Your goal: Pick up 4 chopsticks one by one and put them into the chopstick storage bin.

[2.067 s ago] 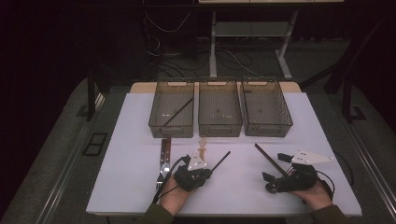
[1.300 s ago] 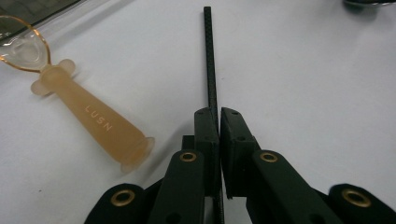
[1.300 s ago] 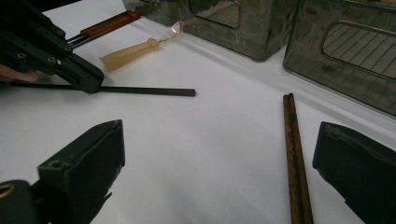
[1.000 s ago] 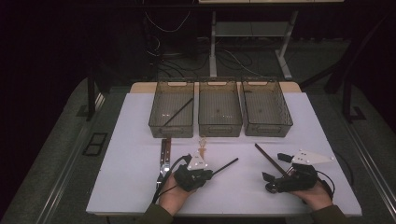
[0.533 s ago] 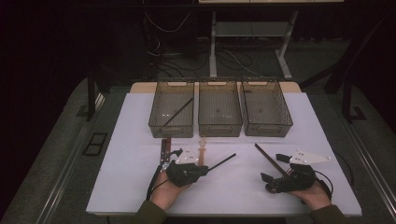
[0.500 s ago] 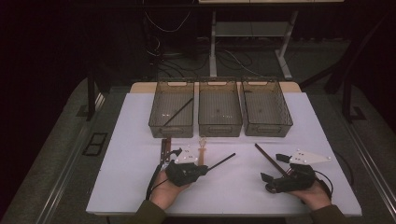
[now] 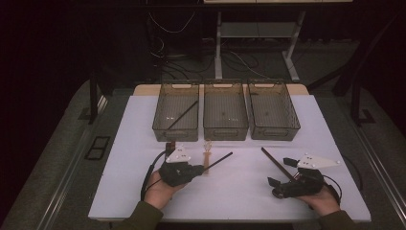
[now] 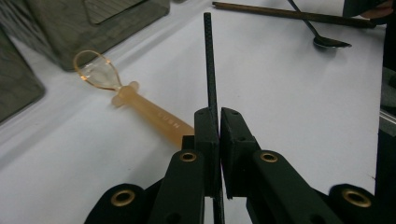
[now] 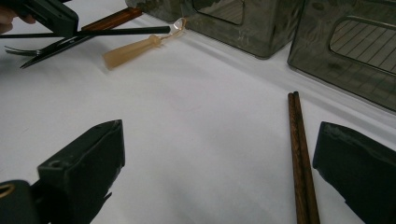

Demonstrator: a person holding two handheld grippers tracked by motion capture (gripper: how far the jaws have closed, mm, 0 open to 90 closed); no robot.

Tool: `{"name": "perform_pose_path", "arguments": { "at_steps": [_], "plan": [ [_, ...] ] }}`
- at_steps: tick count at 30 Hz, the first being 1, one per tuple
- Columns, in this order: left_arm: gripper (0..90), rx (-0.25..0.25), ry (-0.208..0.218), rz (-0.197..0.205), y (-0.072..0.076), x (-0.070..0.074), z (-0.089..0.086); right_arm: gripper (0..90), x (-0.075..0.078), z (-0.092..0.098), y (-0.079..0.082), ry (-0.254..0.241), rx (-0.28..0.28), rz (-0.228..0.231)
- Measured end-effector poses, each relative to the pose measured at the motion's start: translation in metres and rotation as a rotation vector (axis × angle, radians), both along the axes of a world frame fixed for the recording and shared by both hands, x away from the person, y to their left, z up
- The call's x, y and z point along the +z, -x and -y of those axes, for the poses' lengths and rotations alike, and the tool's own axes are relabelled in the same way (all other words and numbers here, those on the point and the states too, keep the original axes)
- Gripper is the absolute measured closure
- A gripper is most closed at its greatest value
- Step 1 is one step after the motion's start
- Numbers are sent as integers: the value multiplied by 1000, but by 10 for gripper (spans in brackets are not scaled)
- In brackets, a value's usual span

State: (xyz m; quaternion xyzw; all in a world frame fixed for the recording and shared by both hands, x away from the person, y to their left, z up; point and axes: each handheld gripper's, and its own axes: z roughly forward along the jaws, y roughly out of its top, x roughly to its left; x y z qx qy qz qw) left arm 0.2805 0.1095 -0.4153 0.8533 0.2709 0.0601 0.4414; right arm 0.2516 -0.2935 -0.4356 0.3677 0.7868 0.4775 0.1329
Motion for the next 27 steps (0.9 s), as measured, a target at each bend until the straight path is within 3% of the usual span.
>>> {"name": "perform_pose_path", "arguments": {
  "at_steps": [14, 27],
  "plan": [
    [857, 51, 2, 9, -8, 7, -28, 25, 0, 0, 0, -3, 0, 2],
    [858, 132, 23, 33, -21, 16, -63, 25, 0, 0, 0, 2, 0, 0]
  ]
}}
